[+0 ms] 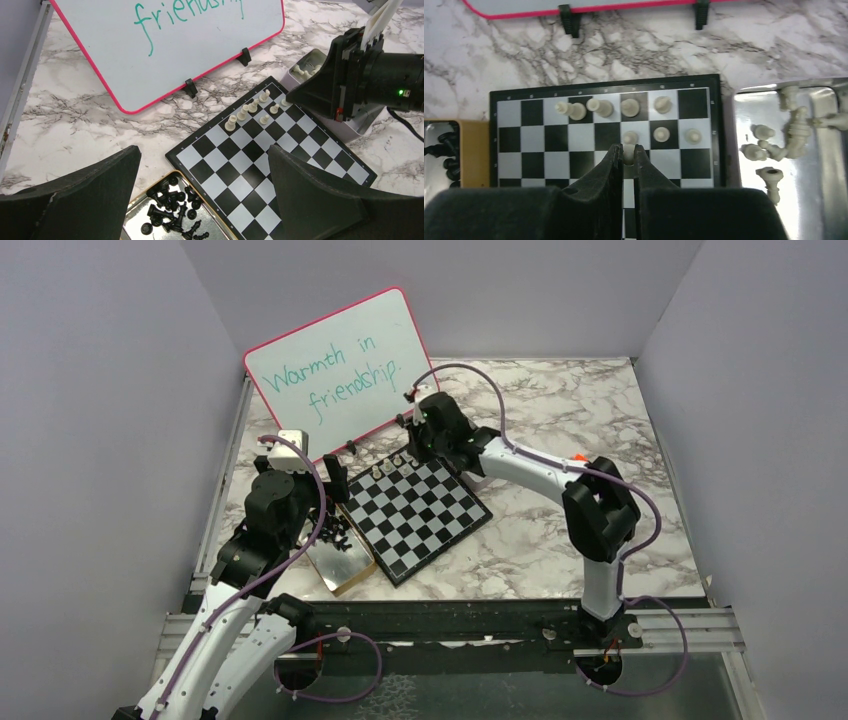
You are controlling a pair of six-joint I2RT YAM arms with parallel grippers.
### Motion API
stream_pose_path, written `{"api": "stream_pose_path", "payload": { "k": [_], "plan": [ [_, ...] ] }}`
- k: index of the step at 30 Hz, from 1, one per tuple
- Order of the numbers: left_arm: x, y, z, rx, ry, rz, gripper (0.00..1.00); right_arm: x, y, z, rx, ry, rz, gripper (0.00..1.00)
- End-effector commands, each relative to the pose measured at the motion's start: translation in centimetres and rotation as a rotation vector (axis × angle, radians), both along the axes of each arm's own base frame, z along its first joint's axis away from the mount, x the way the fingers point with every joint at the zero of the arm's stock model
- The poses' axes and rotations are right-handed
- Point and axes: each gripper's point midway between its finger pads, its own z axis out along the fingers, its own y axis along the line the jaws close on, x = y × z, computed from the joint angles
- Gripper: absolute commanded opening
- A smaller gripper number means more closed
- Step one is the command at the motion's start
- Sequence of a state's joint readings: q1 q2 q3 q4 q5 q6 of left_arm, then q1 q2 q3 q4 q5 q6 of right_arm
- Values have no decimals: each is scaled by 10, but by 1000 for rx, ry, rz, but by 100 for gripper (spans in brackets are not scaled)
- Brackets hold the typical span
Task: Set up the chess pieces on the board
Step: Place the chess piece on the chessboard.
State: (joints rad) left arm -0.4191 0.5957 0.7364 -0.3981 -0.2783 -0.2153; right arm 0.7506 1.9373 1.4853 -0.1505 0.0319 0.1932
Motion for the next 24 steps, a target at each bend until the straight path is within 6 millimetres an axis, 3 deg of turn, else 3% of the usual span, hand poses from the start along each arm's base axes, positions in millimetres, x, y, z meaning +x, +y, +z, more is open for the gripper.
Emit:
{"api": "stream_pose_path", "payload": {
  "k": [1, 13, 24],
  "plan": [
    [2, 0, 2, 4, -20, 0, 99, -22, 31, -3, 16, 4, 54, 12],
    [2, 0, 2, 4, -21, 0, 99, -34, 57, -40, -36, 11, 76, 13],
    [2, -1, 2, 4, -18, -3, 99, -28, 60, -57, -71, 0, 54, 13]
  ]
}}
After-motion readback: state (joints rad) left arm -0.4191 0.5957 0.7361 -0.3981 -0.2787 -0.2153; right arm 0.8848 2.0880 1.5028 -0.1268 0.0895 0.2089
